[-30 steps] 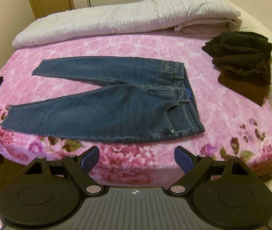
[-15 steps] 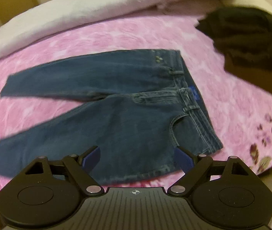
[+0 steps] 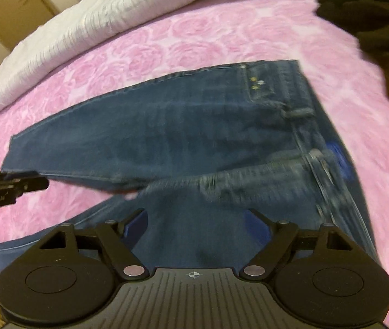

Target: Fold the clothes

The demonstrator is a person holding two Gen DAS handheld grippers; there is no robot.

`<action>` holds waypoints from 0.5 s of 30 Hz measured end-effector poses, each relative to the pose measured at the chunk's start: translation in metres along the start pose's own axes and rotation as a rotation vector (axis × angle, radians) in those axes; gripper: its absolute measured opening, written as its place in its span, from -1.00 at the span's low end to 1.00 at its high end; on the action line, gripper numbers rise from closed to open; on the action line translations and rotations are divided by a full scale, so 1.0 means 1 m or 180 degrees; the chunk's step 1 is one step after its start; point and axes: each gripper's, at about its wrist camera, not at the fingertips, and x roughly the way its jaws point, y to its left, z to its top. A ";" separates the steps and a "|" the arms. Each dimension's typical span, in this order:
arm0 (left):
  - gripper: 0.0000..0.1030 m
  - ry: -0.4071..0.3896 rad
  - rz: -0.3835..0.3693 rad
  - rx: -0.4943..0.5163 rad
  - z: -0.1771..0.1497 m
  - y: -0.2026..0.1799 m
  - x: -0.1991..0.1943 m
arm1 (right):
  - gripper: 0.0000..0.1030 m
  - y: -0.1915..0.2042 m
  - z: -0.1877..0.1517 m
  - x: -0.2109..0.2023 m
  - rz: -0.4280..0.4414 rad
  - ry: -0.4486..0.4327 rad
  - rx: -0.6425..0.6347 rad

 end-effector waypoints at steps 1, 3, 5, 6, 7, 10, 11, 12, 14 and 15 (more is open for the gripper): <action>-0.42 -0.0021 -0.0017 0.0011 0.007 0.002 0.013 | 0.59 -0.003 0.010 0.013 0.0015 0.0010 -0.0108; -0.42 -0.0078 -0.0027 0.0050 0.023 0.008 0.036 | 0.59 -0.009 0.031 0.032 0.0065 -0.0014 -0.0329; -0.42 -0.0118 -0.0021 0.0127 0.040 0.015 0.056 | 0.59 -0.015 0.053 0.049 0.0133 -0.0056 -0.0551; -0.42 -0.0134 -0.0014 0.0180 0.049 0.019 0.065 | 0.59 -0.019 0.066 0.056 0.0187 -0.0063 -0.0649; -0.42 -0.0148 -0.0004 0.0256 0.058 0.023 0.073 | 0.59 -0.022 0.076 0.064 0.0233 -0.0061 -0.0724; -0.42 -0.0158 0.0016 0.0538 0.080 0.037 0.093 | 0.59 -0.026 0.106 0.083 0.0382 -0.0040 -0.0991; -0.42 -0.0154 0.0028 0.0639 0.087 0.042 0.099 | 0.59 -0.025 0.116 0.089 0.0430 -0.0031 -0.1095; -0.42 -0.0154 0.0028 0.0741 0.093 0.049 0.105 | 0.59 -0.025 0.126 0.096 0.0473 -0.0027 -0.1203; -0.41 -0.0144 0.0034 0.0923 0.106 0.060 0.117 | 0.59 -0.022 0.144 0.108 0.0471 -0.0024 -0.1392; -0.41 -0.0138 0.0059 0.1000 0.110 0.065 0.124 | 0.59 -0.022 0.152 0.115 0.0427 -0.0010 -0.1492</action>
